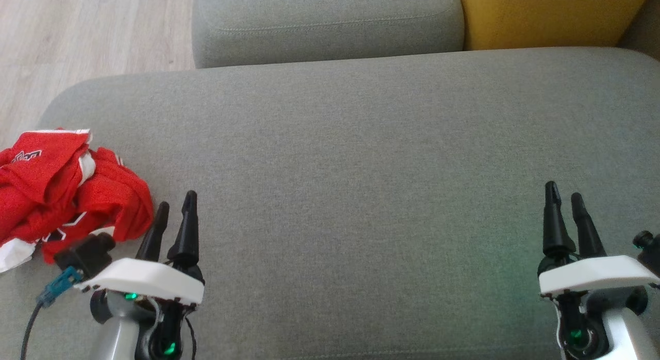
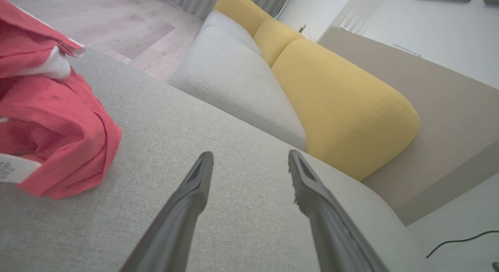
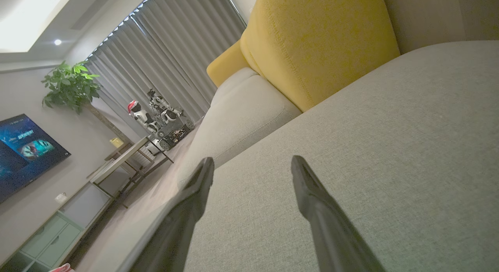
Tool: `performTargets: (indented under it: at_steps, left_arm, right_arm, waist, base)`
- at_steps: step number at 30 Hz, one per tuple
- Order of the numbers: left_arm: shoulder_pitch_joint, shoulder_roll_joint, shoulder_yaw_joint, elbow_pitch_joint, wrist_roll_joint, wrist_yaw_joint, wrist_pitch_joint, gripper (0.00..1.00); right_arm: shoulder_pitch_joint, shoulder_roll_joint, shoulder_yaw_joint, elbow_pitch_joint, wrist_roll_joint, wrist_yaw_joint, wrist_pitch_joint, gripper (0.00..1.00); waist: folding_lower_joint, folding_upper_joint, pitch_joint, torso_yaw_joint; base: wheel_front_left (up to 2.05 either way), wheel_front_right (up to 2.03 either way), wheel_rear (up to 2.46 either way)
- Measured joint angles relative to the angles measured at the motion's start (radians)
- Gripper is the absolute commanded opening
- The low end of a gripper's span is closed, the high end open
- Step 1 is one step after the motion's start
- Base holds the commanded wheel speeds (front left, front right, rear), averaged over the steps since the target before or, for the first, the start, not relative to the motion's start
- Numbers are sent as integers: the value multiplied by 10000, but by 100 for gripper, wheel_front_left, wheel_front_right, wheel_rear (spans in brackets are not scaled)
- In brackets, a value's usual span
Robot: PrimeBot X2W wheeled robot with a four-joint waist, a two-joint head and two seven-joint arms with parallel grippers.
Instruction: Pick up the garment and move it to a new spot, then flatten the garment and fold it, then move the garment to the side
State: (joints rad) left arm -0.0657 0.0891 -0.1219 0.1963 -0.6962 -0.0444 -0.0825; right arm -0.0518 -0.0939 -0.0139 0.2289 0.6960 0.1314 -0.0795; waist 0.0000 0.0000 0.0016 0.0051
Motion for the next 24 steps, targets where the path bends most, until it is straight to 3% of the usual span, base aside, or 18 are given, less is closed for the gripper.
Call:
performTargets:
  at_steps: [24]
  left_arm:
    - [0, 337, -970, 167, 2713, 619, -734, 100]
  right_arm:
    - [-215, 6, 330, 454, -3064, 0, -539, 100]
  waist:
    - [0, 0, -32, 16]
  base:
    - [0, 0, 0]
